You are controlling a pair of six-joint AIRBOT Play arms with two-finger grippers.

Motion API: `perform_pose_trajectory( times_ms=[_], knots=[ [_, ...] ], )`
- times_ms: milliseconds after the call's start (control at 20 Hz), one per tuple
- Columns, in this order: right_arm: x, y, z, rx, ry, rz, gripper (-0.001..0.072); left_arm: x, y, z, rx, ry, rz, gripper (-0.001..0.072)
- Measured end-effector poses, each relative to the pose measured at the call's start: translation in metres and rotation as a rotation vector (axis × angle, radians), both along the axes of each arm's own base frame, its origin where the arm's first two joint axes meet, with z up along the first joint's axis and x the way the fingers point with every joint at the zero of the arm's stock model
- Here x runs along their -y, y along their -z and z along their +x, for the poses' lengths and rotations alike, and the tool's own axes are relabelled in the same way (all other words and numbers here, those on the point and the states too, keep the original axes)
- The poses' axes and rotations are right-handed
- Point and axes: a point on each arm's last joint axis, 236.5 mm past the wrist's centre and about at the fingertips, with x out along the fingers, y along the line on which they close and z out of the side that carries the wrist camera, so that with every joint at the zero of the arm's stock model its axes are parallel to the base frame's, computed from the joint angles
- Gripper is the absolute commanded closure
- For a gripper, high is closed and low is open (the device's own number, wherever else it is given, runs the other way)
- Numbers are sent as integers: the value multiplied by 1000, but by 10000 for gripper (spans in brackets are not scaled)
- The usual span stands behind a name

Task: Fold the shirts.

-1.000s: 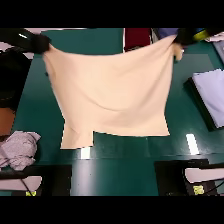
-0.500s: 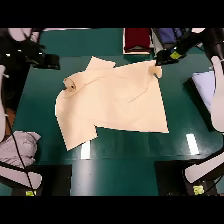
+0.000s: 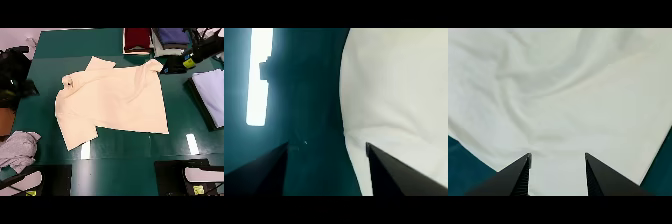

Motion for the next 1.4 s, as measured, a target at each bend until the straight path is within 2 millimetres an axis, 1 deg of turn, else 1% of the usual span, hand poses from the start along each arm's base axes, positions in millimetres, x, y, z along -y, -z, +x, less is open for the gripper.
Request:
perform_pose_trajectory(
  times_ms=[100,150,250,350,500,700,800,900,1000,1050,1100,1150,1300,1400],
  knots=[
    [-10,0,-13,14,-7,18,314,5,39,-25,-56,-29,-43,144],
    [-15,1,-19,21,-13,23,315,10,54,-33,-67,-45,-68,144],
    [-25,4,-28,29,-23,31,314,20,76,-40,-60,-72,-118,145],
    [-33,7,-36,29,-36,38,314,28,88,-40,-35,-88,-160,145],
    [-38,13,-44,20,-46,40,315,37,99,-40,-9,-97,-203,144],
    [-41,16,-47,18,-50,43,315,49,105,-37,3,-93,-257,145],
    [-42,16,-47,21,-48,44,314,58,108,-35,2,-91,-304,145],
    [-42,16,-48,19,-49,45,315,67,109,-32,6,-80,-336,174],
    [-42,16,-48,18,-46,45,314,80,111,-31,3,-45,-351,179],
    [-42,17,-48,15,-45,45,315,86,112,-32,-1,-25,-351,385],
    [-42,17,-49,11,-44,45,315,90,113,-32,-2,-12,-349,649],
    [-41,17,-50,6,-45,44,315,92,113,-32,-1,0,-345,677],
    [-27,21,-55,-31,-23,36,315,95,106,-29,0,48,-326,678],
    [-12,28,-63,-73,7,31,315,95,95,-28,6,85,-311,678]
  ],
)
